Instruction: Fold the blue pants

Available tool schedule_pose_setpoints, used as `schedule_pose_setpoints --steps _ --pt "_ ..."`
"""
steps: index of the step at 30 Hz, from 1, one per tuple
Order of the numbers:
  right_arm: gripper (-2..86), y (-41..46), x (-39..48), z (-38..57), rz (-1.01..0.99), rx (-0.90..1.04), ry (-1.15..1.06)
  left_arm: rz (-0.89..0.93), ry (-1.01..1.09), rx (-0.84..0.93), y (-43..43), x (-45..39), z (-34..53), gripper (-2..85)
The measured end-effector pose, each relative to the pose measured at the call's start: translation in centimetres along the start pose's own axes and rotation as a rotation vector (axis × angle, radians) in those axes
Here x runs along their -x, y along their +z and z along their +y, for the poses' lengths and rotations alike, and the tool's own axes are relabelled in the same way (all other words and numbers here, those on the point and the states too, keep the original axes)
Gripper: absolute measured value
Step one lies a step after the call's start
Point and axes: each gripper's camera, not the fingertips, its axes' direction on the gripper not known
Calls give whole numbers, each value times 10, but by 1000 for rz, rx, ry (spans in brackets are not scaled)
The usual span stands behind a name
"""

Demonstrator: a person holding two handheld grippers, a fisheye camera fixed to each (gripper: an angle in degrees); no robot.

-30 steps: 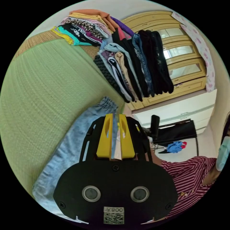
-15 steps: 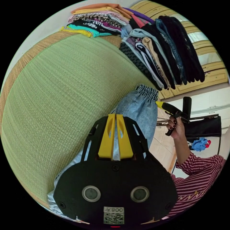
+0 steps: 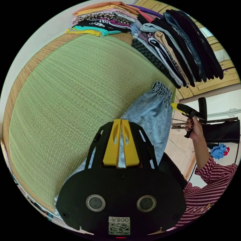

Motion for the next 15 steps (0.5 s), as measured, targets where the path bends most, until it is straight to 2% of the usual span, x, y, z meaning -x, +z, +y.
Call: schedule_pose_setpoints --steps 4,6,8,9,11,15 --pt "0 -13 25 9 -35 -49 -56 36 15 -57 1 11 29 1" --pt "0 0 47 9 -24 -26 -111 -29 -18 -4 23 27 39 1" --pt "0 42 73 1 2 77 -172 -67 -52 64 46 44 43 1" --pt "0 54 77 -1 24 102 -182 -40 -73 48 52 54 47 1" --pt "0 102 82 -6 193 216 -205 -7 -113 21 53 65 53 1" --pt "0 109 79 -3 154 198 -199 2 -136 -89 40 85 93 1"
